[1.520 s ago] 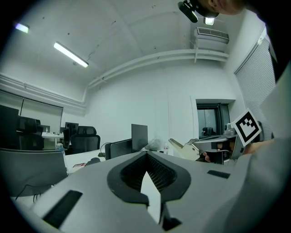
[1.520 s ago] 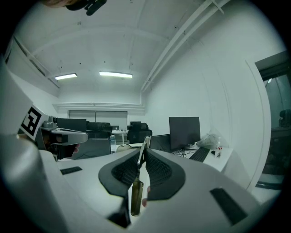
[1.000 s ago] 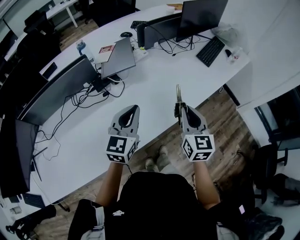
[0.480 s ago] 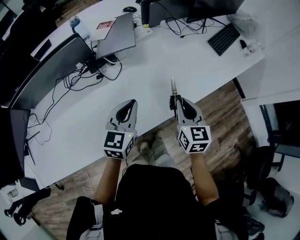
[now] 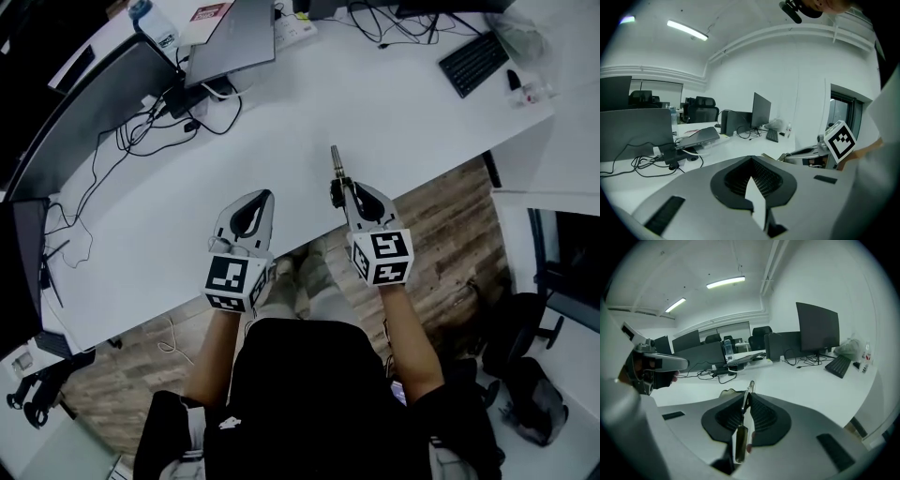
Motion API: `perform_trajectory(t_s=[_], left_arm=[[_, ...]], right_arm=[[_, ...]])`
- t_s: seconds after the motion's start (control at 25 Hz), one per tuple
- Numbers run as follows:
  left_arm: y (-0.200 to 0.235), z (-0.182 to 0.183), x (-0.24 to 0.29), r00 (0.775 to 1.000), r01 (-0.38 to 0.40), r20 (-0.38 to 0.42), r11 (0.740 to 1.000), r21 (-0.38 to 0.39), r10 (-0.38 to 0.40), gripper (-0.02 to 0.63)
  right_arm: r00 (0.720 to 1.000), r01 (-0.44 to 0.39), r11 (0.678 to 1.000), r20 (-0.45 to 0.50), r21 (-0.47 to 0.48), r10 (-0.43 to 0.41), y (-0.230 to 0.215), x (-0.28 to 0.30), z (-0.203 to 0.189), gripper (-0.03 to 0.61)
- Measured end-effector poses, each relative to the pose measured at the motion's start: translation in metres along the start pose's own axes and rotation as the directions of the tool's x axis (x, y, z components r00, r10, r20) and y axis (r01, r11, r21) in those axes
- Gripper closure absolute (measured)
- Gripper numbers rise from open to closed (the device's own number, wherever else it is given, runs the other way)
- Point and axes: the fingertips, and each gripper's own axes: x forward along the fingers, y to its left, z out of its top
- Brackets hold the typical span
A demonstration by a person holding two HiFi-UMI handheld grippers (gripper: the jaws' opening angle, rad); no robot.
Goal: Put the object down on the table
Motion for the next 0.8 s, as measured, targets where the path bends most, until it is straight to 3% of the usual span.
perform_trajectory(t_s=[0.4, 0.8], left_arm=[[0.003, -0.028, 0.008, 0.998, -0.031, -0.055, 0.999, -0.038, 0.029, 0.601], [0.006, -0.047, 0.004, 0.995, -0.060, -0.086, 0.996, -0.073, 0.053, 0.601]], right_arm=[[0.994, -0.064, 0.987, -0.099, -0.150, 0.050, -0.007, 0.054, -0.029, 0.535], [0.977, -0.112, 0.923, -0.211, -0.367, 0.034, -0.015, 0.096, -0.051, 0.534]])
